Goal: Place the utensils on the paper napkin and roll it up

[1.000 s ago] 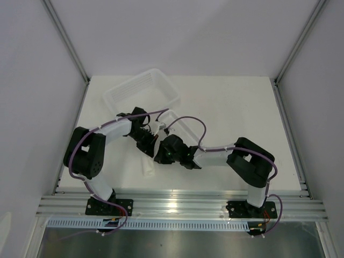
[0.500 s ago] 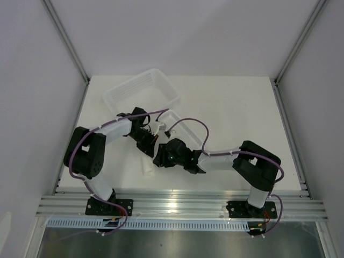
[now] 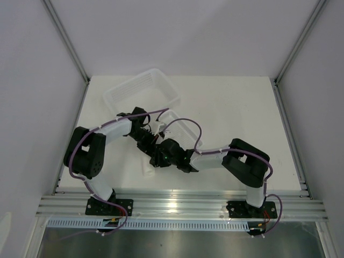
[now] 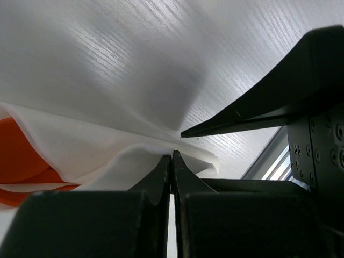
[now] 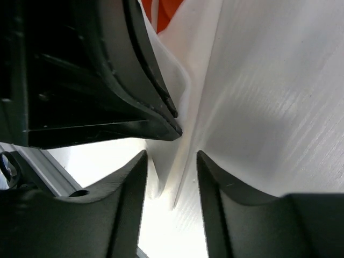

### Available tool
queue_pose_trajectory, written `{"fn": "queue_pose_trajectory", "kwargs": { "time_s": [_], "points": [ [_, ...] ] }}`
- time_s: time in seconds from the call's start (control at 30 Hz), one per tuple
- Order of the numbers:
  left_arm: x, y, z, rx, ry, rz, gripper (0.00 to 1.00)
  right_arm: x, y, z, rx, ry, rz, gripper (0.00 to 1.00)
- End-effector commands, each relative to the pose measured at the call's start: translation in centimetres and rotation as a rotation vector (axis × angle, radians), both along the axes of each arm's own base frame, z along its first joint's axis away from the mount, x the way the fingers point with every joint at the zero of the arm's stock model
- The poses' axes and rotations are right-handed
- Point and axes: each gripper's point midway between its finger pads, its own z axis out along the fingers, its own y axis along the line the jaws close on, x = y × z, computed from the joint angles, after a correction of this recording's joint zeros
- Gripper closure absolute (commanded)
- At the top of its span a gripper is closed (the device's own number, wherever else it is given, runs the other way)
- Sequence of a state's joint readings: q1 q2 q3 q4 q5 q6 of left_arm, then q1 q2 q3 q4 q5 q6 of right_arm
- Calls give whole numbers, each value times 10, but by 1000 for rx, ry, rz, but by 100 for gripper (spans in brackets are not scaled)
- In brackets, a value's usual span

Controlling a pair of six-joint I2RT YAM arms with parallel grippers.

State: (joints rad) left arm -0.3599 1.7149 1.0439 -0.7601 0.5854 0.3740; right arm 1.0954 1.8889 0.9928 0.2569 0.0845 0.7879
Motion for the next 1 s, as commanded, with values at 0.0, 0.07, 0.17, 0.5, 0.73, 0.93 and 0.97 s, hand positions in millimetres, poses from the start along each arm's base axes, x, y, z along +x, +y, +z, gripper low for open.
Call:
{"fn": "queue_pose_trajectory", "kwargs": {
  "time_s": [0.0, 0.07, 0.17, 0.5, 0.73, 0.93, 0.97],
  "points": [
    [5, -13, 14, -57, -17, -19, 99, 8, 4, 6, -18, -39, -28, 57],
    [5, -12, 12, -52, -13, -19, 99, 8, 4, 4, -20, -36, -33, 68],
    [4, -12, 11, -47, -12, -20, 98, 9, 4, 4, -15, -32, -41, 87],
    [17, -11, 40, -54, -110, -18, 53, 10, -10, -5, -55, -7, -106, 100],
    [38, 3, 85, -76, -242, 74, 40, 6, -17, 0, -31, -10, -113, 100],
    [39, 29, 59, 75, -285, 95, 60, 1, -21, 15, 12, -15, -117, 100],
    [40, 32, 54, 98, -289, 96, 62, 0, -21, 17, 27, -14, -117, 100]
  ]
}}
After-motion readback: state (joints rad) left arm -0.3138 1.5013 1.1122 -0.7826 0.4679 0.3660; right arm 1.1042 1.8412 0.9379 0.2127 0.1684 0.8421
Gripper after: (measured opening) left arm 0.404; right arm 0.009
